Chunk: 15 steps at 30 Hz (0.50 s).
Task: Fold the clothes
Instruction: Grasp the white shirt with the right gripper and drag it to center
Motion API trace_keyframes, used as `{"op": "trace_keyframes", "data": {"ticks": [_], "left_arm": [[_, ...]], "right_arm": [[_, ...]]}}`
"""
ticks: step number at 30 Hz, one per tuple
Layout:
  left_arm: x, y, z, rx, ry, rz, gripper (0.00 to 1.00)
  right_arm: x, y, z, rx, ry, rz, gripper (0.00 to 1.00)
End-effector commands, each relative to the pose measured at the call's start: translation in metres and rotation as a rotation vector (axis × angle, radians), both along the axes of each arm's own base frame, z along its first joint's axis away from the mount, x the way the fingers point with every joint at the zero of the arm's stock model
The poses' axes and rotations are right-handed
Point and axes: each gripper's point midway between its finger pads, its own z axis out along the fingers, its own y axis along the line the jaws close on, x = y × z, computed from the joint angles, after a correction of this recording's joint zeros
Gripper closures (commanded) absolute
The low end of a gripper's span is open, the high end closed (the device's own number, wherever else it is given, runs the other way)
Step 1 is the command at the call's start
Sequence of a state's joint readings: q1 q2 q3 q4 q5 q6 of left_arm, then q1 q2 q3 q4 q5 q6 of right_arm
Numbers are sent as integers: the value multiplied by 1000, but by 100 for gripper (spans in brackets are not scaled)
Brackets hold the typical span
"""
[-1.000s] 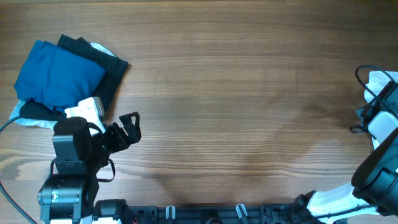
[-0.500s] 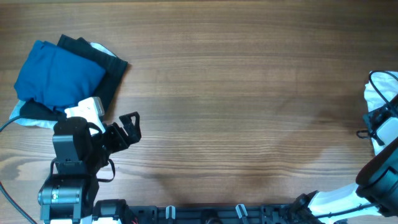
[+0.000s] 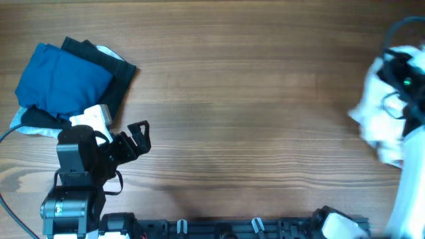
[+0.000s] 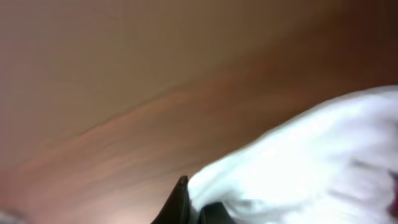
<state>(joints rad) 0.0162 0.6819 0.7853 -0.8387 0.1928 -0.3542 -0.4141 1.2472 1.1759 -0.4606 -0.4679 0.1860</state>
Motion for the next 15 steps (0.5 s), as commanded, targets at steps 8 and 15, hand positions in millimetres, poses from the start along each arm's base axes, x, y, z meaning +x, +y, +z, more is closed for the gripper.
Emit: {"op": "trace_keyframes", "data": {"ticks": [8,15], "left_arm": [[1,-1,9,-15,-20,-1,0],[1,-1,9,-15,-20,-1,0]], "right_arm": [[-55,201,-36,-85,195,589,96],[-80,279,-74,-165,193,1053,90]]}}
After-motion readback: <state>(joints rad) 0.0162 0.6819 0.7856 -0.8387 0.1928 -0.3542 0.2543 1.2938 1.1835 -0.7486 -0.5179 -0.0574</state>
